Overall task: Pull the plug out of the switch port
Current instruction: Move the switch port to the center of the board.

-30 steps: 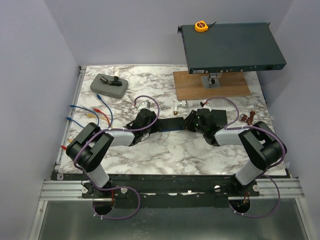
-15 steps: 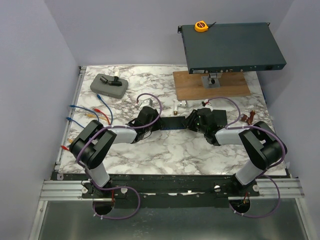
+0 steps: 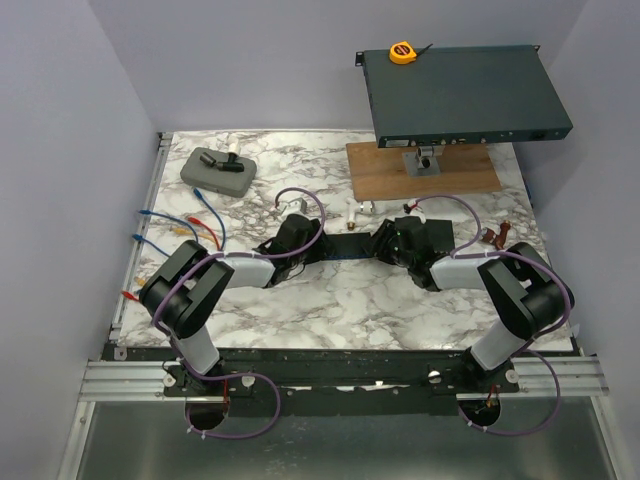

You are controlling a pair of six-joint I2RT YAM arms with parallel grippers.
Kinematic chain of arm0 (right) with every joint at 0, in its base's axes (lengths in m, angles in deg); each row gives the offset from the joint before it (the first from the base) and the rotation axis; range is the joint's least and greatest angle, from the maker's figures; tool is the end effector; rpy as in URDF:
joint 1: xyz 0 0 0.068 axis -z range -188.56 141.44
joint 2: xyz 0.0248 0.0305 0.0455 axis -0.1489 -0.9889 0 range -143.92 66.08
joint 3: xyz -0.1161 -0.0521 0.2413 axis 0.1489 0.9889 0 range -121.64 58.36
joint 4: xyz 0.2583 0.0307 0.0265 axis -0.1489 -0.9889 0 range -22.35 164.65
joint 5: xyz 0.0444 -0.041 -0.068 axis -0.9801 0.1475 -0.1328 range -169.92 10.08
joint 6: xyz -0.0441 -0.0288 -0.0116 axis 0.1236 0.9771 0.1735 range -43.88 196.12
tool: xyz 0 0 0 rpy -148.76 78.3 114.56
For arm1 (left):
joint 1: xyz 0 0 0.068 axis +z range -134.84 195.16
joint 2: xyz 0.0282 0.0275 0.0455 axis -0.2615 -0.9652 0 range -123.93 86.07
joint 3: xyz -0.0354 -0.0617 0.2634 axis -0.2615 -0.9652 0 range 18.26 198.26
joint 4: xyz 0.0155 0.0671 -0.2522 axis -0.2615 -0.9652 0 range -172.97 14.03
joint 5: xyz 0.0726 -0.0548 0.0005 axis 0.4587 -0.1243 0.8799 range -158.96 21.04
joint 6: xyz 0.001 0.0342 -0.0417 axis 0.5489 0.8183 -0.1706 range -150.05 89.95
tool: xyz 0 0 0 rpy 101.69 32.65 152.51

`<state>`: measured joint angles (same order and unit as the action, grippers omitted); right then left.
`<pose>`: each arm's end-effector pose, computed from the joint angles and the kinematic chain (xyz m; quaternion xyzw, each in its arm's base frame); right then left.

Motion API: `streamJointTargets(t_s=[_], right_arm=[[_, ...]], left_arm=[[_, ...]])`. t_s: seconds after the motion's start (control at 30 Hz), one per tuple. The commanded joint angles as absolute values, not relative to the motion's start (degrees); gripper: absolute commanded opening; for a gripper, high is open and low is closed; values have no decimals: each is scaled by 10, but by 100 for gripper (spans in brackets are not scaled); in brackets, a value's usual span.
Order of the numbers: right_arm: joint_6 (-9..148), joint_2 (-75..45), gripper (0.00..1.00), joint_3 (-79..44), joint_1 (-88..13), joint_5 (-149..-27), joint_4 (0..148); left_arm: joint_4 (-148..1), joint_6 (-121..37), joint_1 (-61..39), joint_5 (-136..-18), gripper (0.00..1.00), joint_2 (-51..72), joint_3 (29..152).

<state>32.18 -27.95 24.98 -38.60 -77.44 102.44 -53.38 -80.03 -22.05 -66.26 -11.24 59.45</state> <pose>0.2631 0.1503 0.1332 0.1166 0.8703 0.2724 0.3934 0.2650 -0.1991 0.1448 -0.1091 0.8741 -0.3110 0.3568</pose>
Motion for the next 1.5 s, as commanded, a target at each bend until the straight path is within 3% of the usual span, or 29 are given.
streamJointTargets(t_s=[0.0,0.23,0.5,0.83,1.03,1.27,1.47], right_arm=[[330,-275,50,249,-391,-773,959],[331,-243,66,238,-390,-757,916],[333,-144,72,235,-390,-738,851],[381,69,78,287,-331,-631,698],[344,66,79,311,-212,-638,701],[332,61,83,289,-200,-557,713],[344,-30,84,250,-153,-558,740]], left_arm=[[-528,-814,-229,-673,55,-106,581],[-550,-820,-222,-659,70,-79,566],[-571,-830,-220,-615,84,23,528],[-580,-864,-228,-620,84,185,424],[-535,-908,-233,-651,83,221,359],[-511,-897,-234,-668,83,244,332],[-501,-898,-235,-674,83,272,309]])
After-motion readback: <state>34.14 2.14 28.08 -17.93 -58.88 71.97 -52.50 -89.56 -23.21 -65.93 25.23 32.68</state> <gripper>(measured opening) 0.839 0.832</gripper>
